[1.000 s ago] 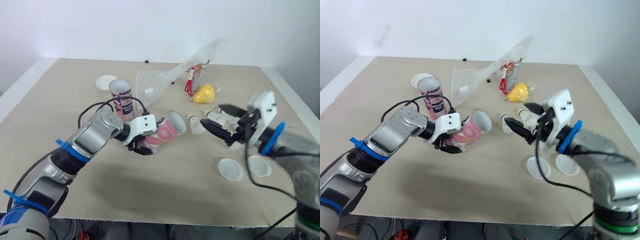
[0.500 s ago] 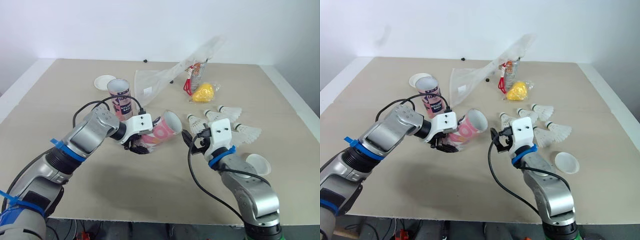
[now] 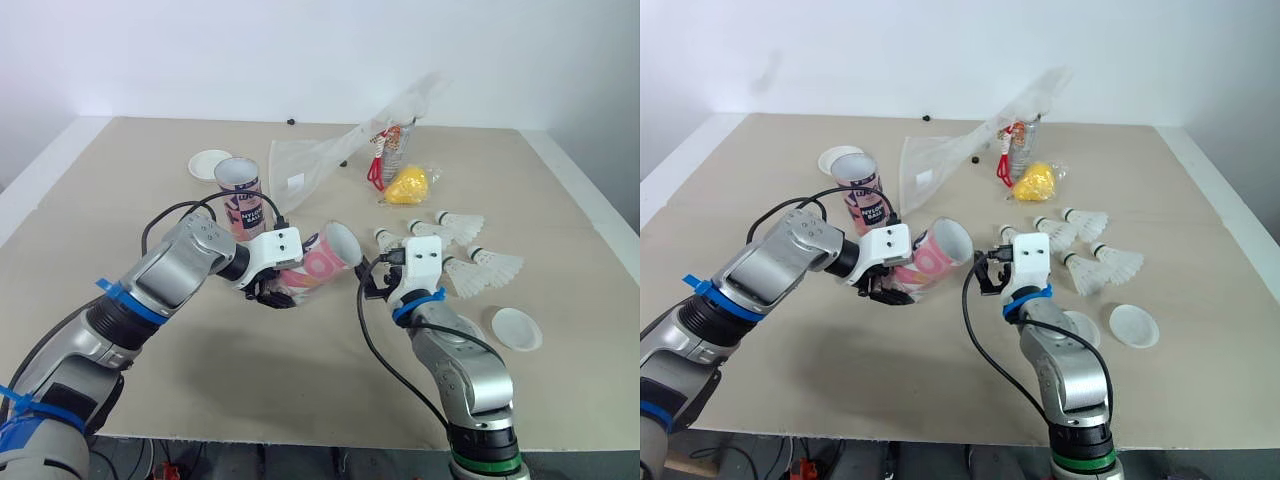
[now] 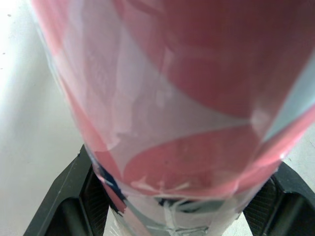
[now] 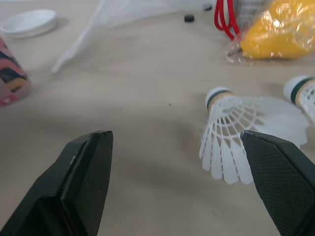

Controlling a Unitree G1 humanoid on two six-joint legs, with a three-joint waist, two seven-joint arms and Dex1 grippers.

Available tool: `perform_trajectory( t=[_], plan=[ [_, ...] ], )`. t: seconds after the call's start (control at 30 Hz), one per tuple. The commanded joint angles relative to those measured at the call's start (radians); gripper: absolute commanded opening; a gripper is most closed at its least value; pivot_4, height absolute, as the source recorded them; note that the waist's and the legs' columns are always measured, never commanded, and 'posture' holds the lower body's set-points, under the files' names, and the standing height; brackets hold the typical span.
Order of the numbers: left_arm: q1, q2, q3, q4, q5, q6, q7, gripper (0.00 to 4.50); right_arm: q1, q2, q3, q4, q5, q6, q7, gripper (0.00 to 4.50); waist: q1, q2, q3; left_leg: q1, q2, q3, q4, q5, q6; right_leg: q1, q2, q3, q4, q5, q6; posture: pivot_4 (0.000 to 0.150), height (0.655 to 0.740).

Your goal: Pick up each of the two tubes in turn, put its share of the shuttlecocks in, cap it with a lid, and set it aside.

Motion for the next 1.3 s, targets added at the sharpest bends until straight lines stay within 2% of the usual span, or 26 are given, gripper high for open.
perform_trajectory(
  t=[0.03, 0.43, 0.53, 0.57, 0.67, 0.77, 0.83, 1.17, 1.3],
  plan=[
    [0.002, -0.001, 0.025, -0.025, 0.005, 0.010, 0.012, 3.10, -0.040, 0.019, -0.015, 0.025, -0.017, -0.041, -0.015, 4.45, 0.000, 0.000, 0.000, 0.000, 0.000, 0.000, 0.000, 0.000, 0.000, 0.000, 0.000, 0.000, 0.000, 0.000, 0.000, 0.150, 0.7400],
    [0.018, 0.009, 0.027, -0.052, 0.002, 0.036, 0.024, 3.10, -0.165, 0.031, -0.057, 0.246, -0.045, -0.152, -0.017, 4.45, 0.000, 0.000, 0.000, 0.000, 0.000, 0.000, 0.000, 0.000, 0.000, 0.000, 0.000, 0.000, 0.000, 0.000, 0.000, 0.150, 0.7400],
    [0.024, 0.011, 0.029, -0.059, 0.003, 0.041, 0.027, 3.10, -0.176, 0.032, -0.058, 0.268, -0.048, -0.166, -0.017, 3.59, 0.000, 0.000, 0.000, 0.000, 0.000, 0.000, -0.001, 0.000, 0.000, 0.000, 0.000, 0.000, 0.000, 0.000, 0.000, 0.150, 0.7400],
    [0.025, 0.011, 0.030, -0.060, 0.003, 0.042, 0.028, 3.10, -0.178, 0.033, -0.059, 0.274, -0.050, -0.168, -0.019, 2.97, 0.000, 0.000, 0.000, 0.000, 0.000, 0.000, -0.001, 0.000, 0.000, 0.000, 0.000, 0.000, 0.000, 0.000, 0.000, 0.150, 0.7400],
    [0.025, 0.006, 0.031, -0.059, 0.004, 0.045, 0.031, 3.10, -0.176, 0.036, -0.059, 0.277, -0.054, -0.170, -0.019, 1.94, -0.001, 0.000, 0.000, 0.000, 0.000, 0.000, -0.001, 0.000, 0.000, 0.000, 0.000, 0.000, 0.000, 0.000, 0.000, 0.150, 0.7400],
    [0.022, 0.001, 0.030, -0.055, 0.004, 0.045, 0.037, 3.10, -0.172, 0.039, -0.055, 0.277, -0.059, -0.171, -0.017, 0.51, -0.001, 0.000, 0.000, 0.000, 0.000, 0.000, -0.001, 0.000, 0.000, 0.000, 0.000, 0.000, 0.000, 0.000, 0.000, 0.150, 0.7400],
    [0.021, -0.001, 0.029, -0.052, 0.004, 0.042, 0.039, 3.10, -0.172, 0.041, -0.054, 0.278, -0.059, -0.171, -0.015, 0.15, -0.001, 0.000, 0.000, 0.000, 0.000, 0.000, -0.001, 0.000, 0.000, 0.000, 0.000, 0.000, 0.000, 0.000, 0.000, 0.150, 0.7400],
    [0.016, -0.009, 0.025, -0.038, 0.008, 0.031, 0.043, 3.10, -0.185, 0.030, -0.046, 0.265, -0.041, -0.172, 0.028, 0.15, -0.001, 0.000, 0.000, 0.000, 0.000, 0.000, -0.001, 0.000, 0.000, 0.000, 0.000, 0.000, 0.000, 0.000, 0.000, 0.150, 0.7400],
    [0.013, -0.011, 0.021, -0.026, 0.011, 0.020, 0.037, 3.10, -0.192, -0.070, -0.034, 0.123, -0.004, -0.168, 0.169, 0.15, 0.000, 0.001, 0.001, 0.000, 0.000, 0.000, -0.001, 0.000, 0.000, 0.000, 0.000, 0.000, 0.000, 0.000, 0.000, 0.150, 0.7400]
  ],
)
